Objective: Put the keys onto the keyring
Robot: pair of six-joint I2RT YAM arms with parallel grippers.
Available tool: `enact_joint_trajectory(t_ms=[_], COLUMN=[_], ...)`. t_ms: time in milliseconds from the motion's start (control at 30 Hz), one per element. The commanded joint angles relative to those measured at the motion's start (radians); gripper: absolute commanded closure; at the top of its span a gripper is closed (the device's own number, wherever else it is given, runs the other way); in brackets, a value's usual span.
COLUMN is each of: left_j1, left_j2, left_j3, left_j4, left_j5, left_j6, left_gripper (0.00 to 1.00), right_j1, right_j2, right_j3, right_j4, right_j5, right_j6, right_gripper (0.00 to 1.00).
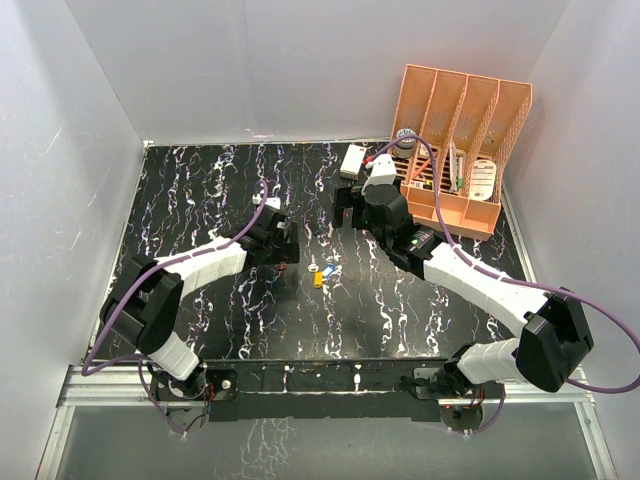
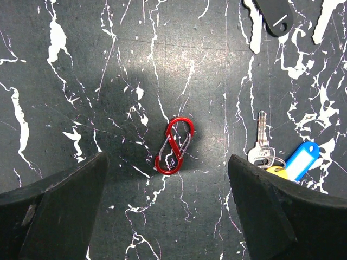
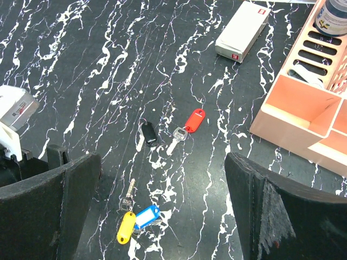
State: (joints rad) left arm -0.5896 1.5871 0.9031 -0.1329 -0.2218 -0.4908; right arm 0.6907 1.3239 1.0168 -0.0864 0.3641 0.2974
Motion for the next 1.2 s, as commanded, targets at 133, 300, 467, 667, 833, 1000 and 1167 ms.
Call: enact_joint_trajectory(t_ms=[133,300,467,667,833,1000,1167], left_j1=[-0.009,-0.015,-0.019,-0.029,-0.036,-0.046,-0.058], left_j2=[-0.023,-0.022,0.006,0.033,0.048,0.069,0.087], left_j3=[0.039,0.048,0.054,0.059,0.058,0.058,0.063], left_j4=[-0.021,-0.03,-0.03,-0.02,0.001,0.014,0.018], left_j5=[-0.016,-0.02,-0.025,-0.057,-0.076,-0.085,-0.104], left_j6=[0.01,0.018,0.02,0.02,0.021,0.021,0.021], left_gripper=[0.1,0.1,0.1,0.13,0.17,0.22,0.26], right_j1=[-0.005,-0.005,-0.005,-0.005,-0.007,-0.008,-0.007], right_j2=[-0.03,-0.024,-0.044,-0.048,-0.041,-0.046,-0.05], right_j3=[-0.001,0.013,0.0,0.0,0.0,-0.001,-0.004], right_j4=[0.04,0.026,0.021,0.023,0.025,0.024,0.024], right_j5=[0.008,-0.005,0.008,0.011,0.01,0.015,0.019], right_j6=[0.006,0.009,0.006,0.001,0.002,0.0,-0.002], right_gripper=[0.02,0.02,0.02,0.02,0.02,0.02,0.02])
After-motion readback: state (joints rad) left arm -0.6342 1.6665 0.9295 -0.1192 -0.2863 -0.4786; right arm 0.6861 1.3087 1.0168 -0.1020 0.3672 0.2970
